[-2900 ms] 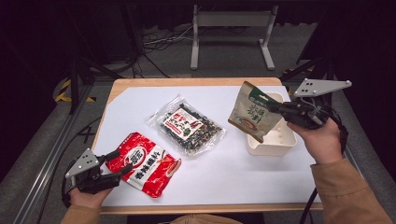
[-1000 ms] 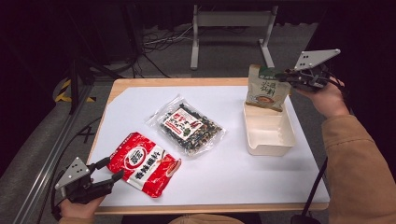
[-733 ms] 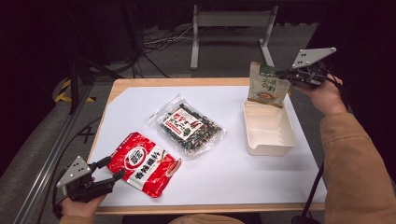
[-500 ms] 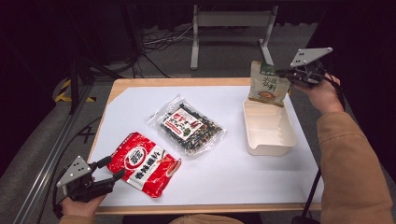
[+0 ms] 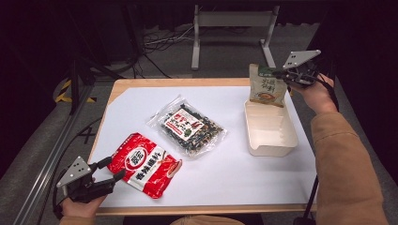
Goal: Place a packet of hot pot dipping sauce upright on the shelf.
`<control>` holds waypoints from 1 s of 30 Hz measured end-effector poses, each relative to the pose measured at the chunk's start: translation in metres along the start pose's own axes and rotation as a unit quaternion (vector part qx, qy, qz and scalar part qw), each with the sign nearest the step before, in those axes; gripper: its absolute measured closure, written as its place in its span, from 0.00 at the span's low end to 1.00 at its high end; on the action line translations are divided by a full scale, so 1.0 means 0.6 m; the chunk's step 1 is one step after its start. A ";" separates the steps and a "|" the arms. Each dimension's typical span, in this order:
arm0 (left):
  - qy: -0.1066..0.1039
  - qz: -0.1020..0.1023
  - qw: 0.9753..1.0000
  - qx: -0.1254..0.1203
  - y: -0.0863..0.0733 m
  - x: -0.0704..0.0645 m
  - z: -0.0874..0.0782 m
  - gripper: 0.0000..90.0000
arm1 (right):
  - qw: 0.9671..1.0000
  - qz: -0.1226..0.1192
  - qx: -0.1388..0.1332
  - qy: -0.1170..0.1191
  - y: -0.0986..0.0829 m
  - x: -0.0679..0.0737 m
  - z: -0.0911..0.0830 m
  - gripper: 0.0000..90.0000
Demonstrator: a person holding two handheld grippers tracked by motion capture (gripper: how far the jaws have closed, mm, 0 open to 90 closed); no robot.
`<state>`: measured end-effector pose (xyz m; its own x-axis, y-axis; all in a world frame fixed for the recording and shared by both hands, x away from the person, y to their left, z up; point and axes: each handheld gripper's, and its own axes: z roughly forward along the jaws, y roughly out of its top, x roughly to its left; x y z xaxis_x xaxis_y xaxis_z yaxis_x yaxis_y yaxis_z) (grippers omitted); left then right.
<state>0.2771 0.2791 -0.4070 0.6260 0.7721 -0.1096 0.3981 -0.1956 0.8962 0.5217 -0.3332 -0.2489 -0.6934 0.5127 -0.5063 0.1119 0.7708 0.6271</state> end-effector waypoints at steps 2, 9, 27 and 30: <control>0.000 0.002 1.000 0.000 0.000 0.000 0.000 0.34 | 1.000 -0.002 0.000 0.002 0.000 0.001 0.002 0.99; -0.001 0.002 1.000 -0.001 0.001 0.000 0.001 0.34 | 1.000 0.002 -0.009 0.013 -0.001 0.012 0.013 0.99; -0.012 0.009 1.000 0.000 0.008 0.002 0.015 0.34 | 0.999 0.036 0.002 0.024 -0.040 0.028 0.029 0.98; -0.014 0.010 1.000 -0.001 0.009 0.001 0.018 0.34 | 0.998 0.046 0.015 0.026 -0.045 0.028 0.030 0.97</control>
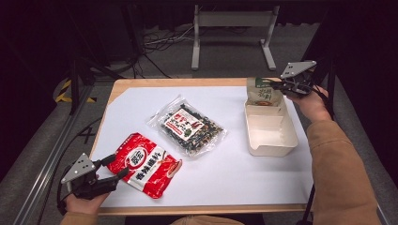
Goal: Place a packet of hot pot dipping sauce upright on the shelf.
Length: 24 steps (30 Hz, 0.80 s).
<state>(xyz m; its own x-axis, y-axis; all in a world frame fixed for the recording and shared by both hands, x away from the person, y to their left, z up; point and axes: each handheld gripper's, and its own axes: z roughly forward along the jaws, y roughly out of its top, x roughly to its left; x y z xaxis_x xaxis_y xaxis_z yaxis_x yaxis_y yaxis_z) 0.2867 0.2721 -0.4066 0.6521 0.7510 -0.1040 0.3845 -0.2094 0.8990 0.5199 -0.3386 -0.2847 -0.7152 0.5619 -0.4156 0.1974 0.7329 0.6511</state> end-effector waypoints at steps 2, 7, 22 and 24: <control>-0.001 0.000 1.000 0.001 0.001 0.000 0.001 0.34 | 1.000 0.002 0.026 0.003 -0.004 0.001 0.005 0.97; -0.004 0.000 1.000 0.002 0.002 0.001 0.003 0.34 | 1.000 0.021 0.019 0.002 -0.013 -0.001 0.004 0.95; -0.013 0.003 1.000 0.004 0.006 0.001 0.012 0.33 | 0.996 0.078 -0.043 -0.006 -0.001 0.005 -0.026 0.59; -0.014 0.001 1.000 0.003 0.007 0.001 0.013 0.33 | 0.995 0.082 -0.055 -0.008 0.003 0.008 -0.031 0.57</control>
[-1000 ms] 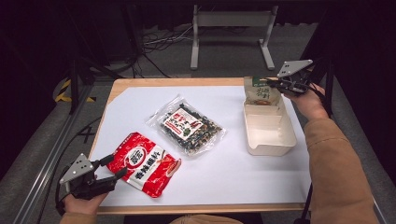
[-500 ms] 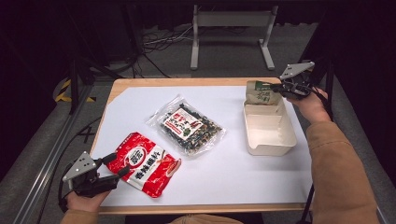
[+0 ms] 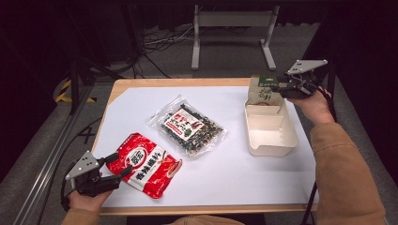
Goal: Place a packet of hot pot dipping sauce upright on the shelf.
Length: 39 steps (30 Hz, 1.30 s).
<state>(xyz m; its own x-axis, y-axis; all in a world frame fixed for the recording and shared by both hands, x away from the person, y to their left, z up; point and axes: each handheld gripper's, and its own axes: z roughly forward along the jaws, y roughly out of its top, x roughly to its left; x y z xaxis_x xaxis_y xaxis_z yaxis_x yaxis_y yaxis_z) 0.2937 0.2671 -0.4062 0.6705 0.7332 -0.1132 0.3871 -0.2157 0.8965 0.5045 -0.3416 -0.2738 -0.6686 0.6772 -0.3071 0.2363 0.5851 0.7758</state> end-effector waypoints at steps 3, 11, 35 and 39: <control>-0.001 0.001 1.000 0.001 0.001 0.001 0.001 0.33 | 1.000 0.007 -0.010 -0.002 0.004 0.005 -0.005 0.54; 0.001 0.003 1.000 0.001 0.005 0.004 0.005 0.31 | 0.998 0.033 -0.057 0.023 0.024 0.043 -0.032 0.49; 0.013 0.017 1.000 0.008 0.023 0.016 0.012 0.29 | 0.988 0.073 -0.109 0.086 0.015 0.154 -0.087 0.48; 0.021 0.018 1.000 0.012 0.023 0.015 0.011 0.29 | 0.986 0.077 -0.114 0.093 0.009 0.169 -0.091 0.48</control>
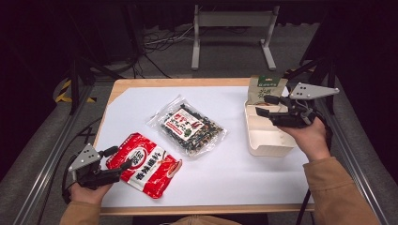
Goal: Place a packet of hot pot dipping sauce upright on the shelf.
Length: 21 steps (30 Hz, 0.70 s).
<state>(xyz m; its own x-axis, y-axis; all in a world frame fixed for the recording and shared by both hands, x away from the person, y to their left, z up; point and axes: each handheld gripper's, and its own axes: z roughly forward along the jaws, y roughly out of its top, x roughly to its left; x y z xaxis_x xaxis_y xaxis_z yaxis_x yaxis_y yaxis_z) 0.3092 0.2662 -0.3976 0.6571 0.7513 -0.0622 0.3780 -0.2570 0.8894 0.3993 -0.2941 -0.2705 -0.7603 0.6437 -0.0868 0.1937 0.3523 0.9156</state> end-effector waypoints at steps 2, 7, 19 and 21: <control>0.005 0.003 1.000 0.003 0.000 0.000 0.001 0.28 | 1.000 0.000 -0.002 0.001 -0.002 0.004 0.000 0.48; 0.012 0.000 1.000 0.009 0.000 0.002 0.000 0.27 | 1.000 0.000 -0.003 0.008 -0.014 0.025 0.000 0.48; 0.031 -0.015 0.999 0.011 -0.001 0.010 -0.002 0.24 | 1.000 0.011 -0.018 0.017 -0.046 0.060 0.002 0.48; 0.035 -0.029 0.999 0.019 0.000 0.011 0.000 0.19 | 1.000 0.013 -0.022 0.018 -0.050 0.060 0.003 0.47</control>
<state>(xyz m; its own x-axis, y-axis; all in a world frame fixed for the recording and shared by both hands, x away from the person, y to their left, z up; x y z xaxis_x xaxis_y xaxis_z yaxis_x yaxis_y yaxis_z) 0.3136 0.2713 -0.3980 0.5867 0.8058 -0.0810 0.4401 -0.2333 0.8671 0.3676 -0.2801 -0.3017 -0.7768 0.6279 -0.0492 0.1875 0.3051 0.9337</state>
